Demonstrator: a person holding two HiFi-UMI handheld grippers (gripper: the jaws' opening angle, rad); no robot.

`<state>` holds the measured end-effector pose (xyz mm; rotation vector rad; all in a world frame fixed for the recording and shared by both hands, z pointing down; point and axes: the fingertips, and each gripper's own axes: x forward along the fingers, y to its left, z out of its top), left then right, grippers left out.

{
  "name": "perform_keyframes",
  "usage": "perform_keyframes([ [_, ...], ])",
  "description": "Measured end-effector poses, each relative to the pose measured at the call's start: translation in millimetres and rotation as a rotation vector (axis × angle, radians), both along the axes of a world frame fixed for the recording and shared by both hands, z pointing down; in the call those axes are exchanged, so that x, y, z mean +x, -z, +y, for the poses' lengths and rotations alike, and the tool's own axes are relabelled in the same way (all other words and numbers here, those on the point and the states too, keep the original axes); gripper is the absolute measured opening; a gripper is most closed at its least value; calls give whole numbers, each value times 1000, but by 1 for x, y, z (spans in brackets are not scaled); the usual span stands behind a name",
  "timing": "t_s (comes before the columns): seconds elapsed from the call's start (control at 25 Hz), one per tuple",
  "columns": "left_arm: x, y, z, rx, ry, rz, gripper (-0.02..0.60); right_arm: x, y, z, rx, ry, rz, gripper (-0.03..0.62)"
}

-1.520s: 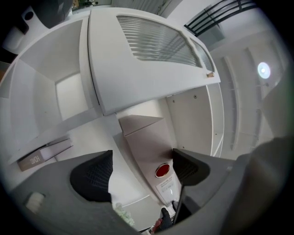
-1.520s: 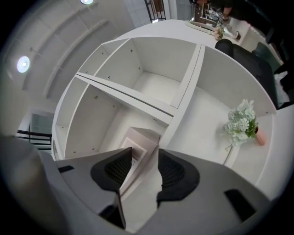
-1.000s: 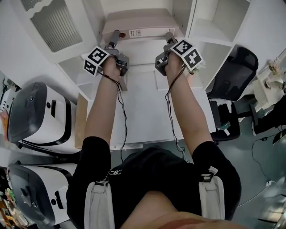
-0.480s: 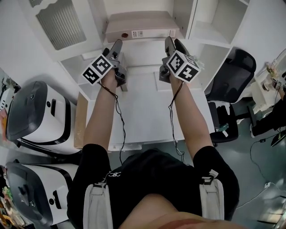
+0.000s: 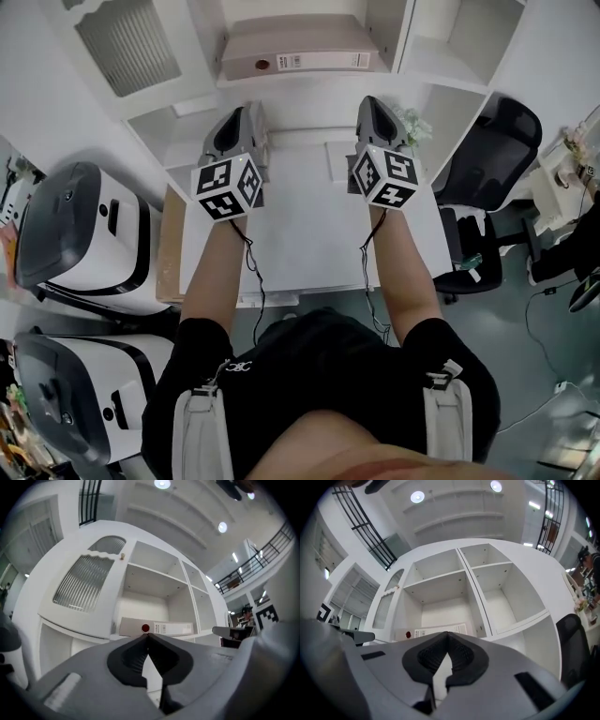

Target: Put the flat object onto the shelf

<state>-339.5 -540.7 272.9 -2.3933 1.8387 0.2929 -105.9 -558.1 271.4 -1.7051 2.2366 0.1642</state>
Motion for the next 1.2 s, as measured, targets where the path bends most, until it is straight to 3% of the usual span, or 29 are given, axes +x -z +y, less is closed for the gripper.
perform_keyframes([
  [0.16,16,-25,21,-19,2,-60,18,-3,-22,24,8,-4,62,0],
  [0.32,26,-58,38,-65,6,-116,18,-6,-63,40,-57,19,77,0],
  [0.56,43,-94,48,-141,-34,-104,18,-13,-95,49,-121,92,93,0],
  [0.92,46,-92,50,-140,-37,-107,17,-13,-94,54,-127,97,88,0],
  [1.2,43,-91,52,-139,-19,-119,17,-13,-98,50,-170,121,22,0],
])
